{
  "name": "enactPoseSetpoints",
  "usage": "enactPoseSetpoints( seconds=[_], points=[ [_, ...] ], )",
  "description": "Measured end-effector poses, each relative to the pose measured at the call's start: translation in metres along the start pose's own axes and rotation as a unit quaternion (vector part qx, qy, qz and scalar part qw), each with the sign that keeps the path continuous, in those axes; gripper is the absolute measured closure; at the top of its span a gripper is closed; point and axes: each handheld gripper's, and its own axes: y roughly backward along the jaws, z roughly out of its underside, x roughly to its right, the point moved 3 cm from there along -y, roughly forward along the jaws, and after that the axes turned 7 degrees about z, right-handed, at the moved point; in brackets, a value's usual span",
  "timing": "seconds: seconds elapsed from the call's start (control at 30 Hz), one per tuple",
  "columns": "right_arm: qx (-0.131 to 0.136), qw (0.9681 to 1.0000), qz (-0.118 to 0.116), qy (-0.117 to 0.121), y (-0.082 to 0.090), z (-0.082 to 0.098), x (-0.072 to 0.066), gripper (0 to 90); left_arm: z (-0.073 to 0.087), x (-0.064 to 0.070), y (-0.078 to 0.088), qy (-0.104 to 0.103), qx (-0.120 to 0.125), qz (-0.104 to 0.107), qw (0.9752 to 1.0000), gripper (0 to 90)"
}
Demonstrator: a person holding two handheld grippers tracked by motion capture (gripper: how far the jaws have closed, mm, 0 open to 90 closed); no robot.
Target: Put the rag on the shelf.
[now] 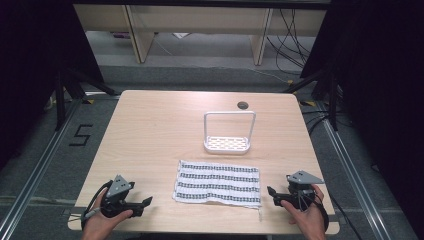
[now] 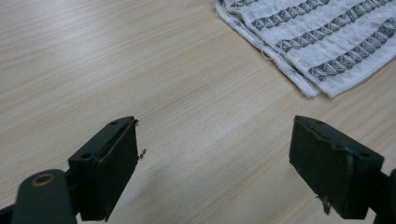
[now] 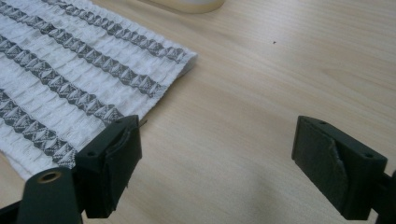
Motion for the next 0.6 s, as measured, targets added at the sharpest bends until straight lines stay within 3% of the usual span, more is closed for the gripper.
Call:
enactPoseSetpoints(
  seconds=[0.43,0.6],
  points=[
    [0.007,0.9999,-0.004,0.01,0.0005,-0.001,0.0002,18.7,-0.0005,0.002,0.0009,0.005,-0.012,-0.002,0.9999,15.2],
    [0.009,0.9999,-0.004,0.014,0.0021,-0.002,-0.0008,20.5,-0.0004,0.0015,-0.0005,-0.002,-0.002,-0.001,1.0,15.2]
  ],
)
